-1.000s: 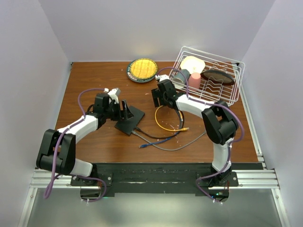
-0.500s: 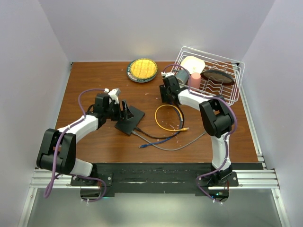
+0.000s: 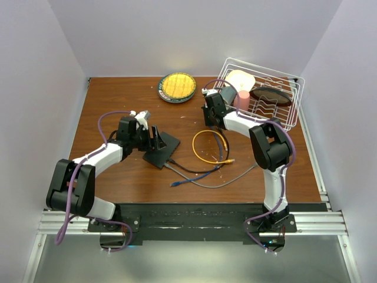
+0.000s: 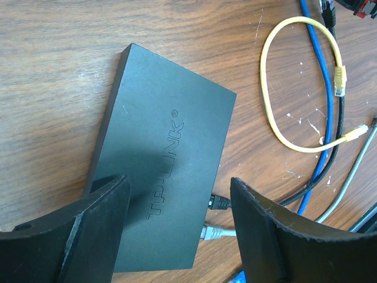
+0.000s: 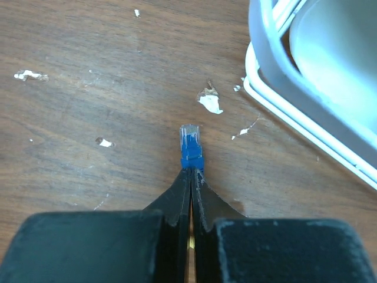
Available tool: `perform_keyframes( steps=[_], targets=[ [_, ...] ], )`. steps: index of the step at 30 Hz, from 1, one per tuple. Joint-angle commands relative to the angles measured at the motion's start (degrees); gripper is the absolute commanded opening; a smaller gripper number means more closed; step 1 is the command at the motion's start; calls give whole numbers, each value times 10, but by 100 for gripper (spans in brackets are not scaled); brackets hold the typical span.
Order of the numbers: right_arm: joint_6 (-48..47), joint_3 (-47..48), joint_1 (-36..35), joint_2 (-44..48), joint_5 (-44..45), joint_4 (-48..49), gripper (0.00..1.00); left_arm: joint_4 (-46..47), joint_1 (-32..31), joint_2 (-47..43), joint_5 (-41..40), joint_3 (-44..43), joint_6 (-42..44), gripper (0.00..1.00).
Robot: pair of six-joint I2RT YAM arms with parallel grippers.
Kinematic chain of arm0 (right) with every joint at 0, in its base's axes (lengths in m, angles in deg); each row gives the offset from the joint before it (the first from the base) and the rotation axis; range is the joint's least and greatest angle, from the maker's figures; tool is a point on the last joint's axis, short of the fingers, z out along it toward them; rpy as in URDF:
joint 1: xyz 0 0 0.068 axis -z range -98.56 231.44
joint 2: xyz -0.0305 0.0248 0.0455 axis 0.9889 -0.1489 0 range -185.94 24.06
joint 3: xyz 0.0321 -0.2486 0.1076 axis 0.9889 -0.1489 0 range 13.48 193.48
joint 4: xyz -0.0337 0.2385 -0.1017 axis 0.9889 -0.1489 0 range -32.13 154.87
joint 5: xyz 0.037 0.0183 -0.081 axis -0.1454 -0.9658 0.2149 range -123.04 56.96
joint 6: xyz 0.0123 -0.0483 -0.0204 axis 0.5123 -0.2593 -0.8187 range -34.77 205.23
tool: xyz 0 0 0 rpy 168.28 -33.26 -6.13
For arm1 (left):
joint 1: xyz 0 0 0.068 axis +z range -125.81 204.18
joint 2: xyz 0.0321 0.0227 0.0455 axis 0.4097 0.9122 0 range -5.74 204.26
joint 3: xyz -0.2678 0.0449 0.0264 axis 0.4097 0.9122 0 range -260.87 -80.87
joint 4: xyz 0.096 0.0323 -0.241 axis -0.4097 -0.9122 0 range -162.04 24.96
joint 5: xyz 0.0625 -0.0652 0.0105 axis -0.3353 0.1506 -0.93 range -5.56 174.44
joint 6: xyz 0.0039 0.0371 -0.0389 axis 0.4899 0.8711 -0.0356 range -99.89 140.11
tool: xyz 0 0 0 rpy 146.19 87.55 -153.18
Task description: Insert the plug into the switch port
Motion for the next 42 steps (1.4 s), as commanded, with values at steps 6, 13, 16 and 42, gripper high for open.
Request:
perform_keyframes(
  steps=[6,13,16,42],
  targets=[
    [-42,-70,0,101,-71,64,0,21,-3,-4,9,-6,1,73],
    [-76,-113,-1,147,-185,107,0,43,-6,-19,27,-3,-5,72],
    [-78,-111,-2,145,-177,101,1,50,-7,-32,27,-1,-9,72],
    [-36,-2,0,-8,-15,16,13,50,-8,-30,37,3,-3,72]
  ],
)
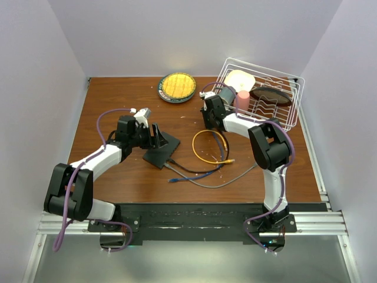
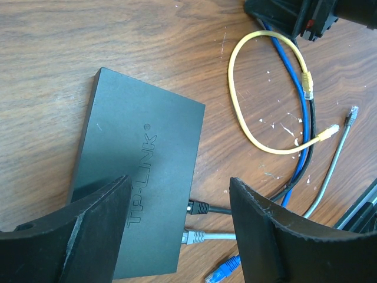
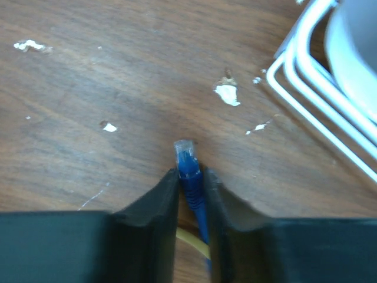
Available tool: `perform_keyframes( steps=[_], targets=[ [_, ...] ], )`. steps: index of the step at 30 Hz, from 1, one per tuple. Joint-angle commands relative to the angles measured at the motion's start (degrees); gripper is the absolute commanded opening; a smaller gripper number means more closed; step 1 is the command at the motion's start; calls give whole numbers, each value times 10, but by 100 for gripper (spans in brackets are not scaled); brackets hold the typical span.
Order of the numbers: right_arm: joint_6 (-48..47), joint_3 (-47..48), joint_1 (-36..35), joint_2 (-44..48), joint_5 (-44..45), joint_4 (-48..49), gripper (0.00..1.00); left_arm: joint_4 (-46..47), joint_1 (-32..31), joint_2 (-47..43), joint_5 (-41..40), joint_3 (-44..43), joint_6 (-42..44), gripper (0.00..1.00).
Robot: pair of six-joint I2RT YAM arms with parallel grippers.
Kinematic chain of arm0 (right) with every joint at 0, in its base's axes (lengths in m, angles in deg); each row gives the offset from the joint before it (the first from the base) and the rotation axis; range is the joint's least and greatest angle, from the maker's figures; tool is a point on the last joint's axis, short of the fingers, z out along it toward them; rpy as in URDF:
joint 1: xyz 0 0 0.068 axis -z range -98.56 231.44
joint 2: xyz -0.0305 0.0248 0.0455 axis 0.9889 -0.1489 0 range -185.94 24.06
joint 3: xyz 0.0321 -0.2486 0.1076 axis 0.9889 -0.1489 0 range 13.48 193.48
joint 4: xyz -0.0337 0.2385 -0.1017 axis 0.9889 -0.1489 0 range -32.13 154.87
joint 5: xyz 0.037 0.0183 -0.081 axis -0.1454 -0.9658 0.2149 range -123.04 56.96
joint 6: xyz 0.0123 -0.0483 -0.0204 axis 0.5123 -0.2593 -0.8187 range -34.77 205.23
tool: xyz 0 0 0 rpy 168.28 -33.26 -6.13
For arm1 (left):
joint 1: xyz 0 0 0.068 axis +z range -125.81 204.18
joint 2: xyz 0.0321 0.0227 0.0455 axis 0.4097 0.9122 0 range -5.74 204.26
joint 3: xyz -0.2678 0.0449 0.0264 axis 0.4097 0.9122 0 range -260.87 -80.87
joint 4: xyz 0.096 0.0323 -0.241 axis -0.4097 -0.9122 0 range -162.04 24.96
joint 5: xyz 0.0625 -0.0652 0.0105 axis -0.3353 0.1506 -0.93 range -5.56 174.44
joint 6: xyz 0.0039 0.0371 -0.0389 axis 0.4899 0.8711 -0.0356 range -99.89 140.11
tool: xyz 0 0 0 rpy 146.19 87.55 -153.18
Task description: Insert the plug into the switch port
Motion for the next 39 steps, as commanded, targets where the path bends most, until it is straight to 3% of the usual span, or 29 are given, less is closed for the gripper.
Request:
perform_keyframes(
  steps=[1,4,9,13,17,19,29,35,39],
  targets=[
    [0,20,3,-8,7,-3,10,17,-4,-5,10,-3,2,72],
    [-3,11,3,11,9,8,1,15,-4,-6,7,-4,5,72],
    [-13,-20,3,83,12,45,0,15,-4,-6,8,-3,4,72],
    [-45,-79,3,169,-48,101,0,18,-4,-6,8,-2,4,72],
    [-65,-112,3,249,-174,135,0,19,-4,-8,9,-2,4,72],
    [-65,-126,2,270,-181,145,0,20,-4,-12,6,-3,6,72],
    [-35,-242,2,422,-28,261,0,22,-4,-15,6,-3,5,72],
    [-25,-288,2,552,106,293,0,22,-4,-14,5,0,5,72],
    [-34,-311,2,631,148,305,0,30,-4,-13,11,4,1,72]
  ],
)
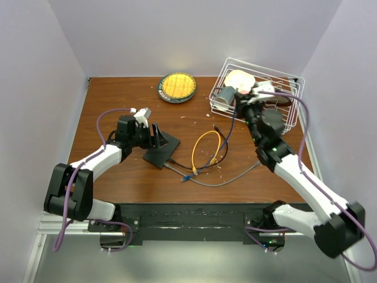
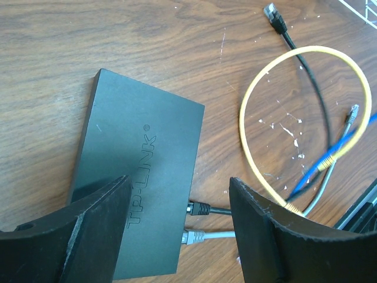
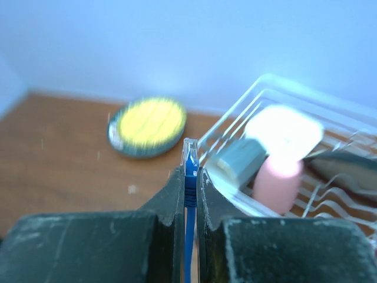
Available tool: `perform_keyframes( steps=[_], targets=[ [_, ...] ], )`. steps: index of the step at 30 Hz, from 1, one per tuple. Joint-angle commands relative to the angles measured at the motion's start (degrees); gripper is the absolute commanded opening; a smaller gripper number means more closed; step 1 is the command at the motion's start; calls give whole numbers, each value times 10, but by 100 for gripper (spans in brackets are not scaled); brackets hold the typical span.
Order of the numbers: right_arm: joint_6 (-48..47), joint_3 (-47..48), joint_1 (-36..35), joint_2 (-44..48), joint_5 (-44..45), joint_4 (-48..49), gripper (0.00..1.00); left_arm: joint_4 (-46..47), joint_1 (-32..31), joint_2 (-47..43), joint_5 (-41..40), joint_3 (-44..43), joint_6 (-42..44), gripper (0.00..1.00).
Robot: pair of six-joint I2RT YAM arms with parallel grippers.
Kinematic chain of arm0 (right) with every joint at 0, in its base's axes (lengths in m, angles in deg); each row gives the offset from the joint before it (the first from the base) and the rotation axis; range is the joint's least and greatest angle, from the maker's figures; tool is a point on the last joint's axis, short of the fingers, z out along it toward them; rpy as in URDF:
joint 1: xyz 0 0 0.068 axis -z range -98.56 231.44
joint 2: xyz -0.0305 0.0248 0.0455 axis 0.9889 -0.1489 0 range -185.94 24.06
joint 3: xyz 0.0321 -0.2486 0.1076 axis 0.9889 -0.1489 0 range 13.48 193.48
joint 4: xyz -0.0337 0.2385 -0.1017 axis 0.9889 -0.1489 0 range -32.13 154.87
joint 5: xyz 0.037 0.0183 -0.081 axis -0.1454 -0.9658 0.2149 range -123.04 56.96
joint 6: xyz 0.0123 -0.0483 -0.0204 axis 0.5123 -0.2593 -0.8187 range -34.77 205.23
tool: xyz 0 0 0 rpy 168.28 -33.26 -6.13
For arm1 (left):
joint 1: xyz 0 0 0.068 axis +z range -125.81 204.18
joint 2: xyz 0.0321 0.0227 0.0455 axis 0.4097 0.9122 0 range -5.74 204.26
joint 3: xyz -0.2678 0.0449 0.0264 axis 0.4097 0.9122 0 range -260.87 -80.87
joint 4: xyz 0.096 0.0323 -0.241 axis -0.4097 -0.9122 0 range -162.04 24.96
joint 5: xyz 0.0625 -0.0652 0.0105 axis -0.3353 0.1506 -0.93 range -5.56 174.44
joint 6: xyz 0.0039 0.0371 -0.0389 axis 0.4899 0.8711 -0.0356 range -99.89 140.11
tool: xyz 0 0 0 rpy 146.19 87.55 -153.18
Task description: Insert the plug into the switch port
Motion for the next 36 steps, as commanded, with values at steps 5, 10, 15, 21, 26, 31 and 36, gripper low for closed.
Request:
perform_keyframes(
  steps=[5,10,15,21,26,31,36],
  targets=[
    [-23,-27,1,142,136,97,0,34,-4,-8,10,7,1,72],
    [-28,-23,1,168,203,108,0,39,-4,-8,15,11,-3,72],
    [-59,-9,1,189,208,123,0,38,-4,-15,13,14,-3,71],
    [-84,-11,1,224,236,161,0,29,-4,-23,4,13,2,71],
    [-87,9,2,232,233,152,0,28,-4,-24,3,14,4,72],
    [-91,19,1,232,216,142,0,30,-4,-24,4,17,3,72],
    [-85,15,2,234,213,157,0,29,-4,-22,1,17,3,72]
  ],
)
